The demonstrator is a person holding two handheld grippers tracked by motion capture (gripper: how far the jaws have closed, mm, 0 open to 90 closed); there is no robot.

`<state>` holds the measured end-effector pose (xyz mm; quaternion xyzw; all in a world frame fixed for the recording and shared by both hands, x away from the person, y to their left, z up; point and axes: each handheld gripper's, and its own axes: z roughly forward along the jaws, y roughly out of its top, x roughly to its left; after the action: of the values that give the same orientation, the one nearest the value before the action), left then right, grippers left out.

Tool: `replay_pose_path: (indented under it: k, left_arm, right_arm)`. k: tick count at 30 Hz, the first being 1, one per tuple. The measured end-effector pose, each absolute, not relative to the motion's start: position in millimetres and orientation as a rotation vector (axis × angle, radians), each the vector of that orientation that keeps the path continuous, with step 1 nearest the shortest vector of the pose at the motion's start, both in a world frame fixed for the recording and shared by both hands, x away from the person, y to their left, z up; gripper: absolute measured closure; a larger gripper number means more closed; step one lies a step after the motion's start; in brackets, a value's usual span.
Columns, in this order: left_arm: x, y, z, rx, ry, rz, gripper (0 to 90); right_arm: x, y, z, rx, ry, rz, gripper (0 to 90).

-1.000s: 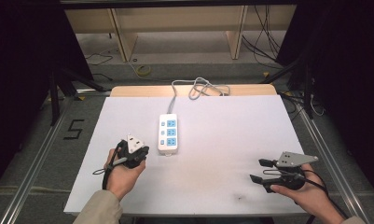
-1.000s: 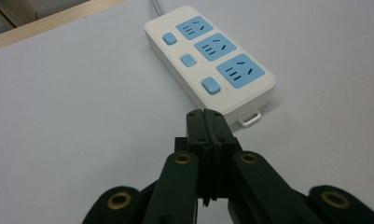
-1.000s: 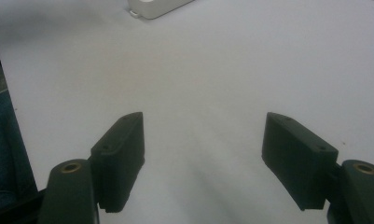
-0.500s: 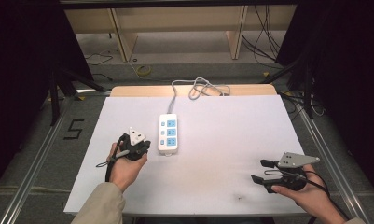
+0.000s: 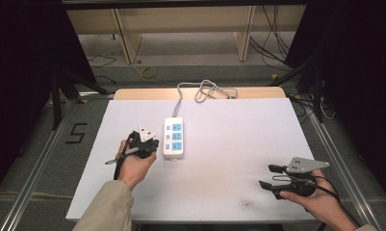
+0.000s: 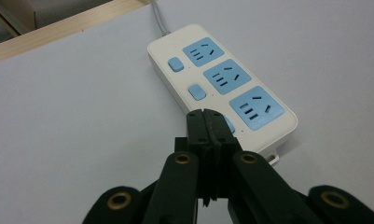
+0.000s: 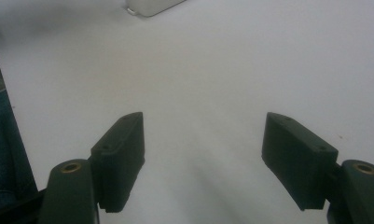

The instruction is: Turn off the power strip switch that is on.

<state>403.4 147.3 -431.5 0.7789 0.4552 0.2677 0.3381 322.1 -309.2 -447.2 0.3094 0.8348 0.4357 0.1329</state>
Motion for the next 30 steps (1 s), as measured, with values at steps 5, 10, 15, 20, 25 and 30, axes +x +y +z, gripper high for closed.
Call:
replay_pose_path:
  k: [5,10,15,20,25,30]
  left_arm:
    - [410.1,144.1,-431.3,2.036,1.187,0.701,89.9]
    - [417.7,140.9,-431.3,2.043,1.184,0.711,89.9]
    - [423.8,137.7,-433.3,2.057,1.18,0.72,89.9]
    - [430.8,136.0,-435.0,2.058,1.178,0.715,89.9]
    - [435.8,133.4,-436.4,2.074,1.174,0.718,89.9]
    - [440.0,131.6,-437.5,2.084,1.173,0.717,89.9]
  right_arm:
    - [322.4,-309.4,-447.3,0.898,2.422,1.265,30.4]
    - [322.6,-309.0,-447.5,0.902,2.422,1.264,30.4]
    - [322.7,-309.1,-447.4,0.904,2.424,1.261,30.4]
    - [322.8,-309.0,-447.3,0.904,2.423,1.264,30.4]
    - [322.8,-309.0,-447.2,0.907,2.425,1.263,30.4]
    - [322.8,-309.5,-447.0,0.905,2.422,1.263,30.4]
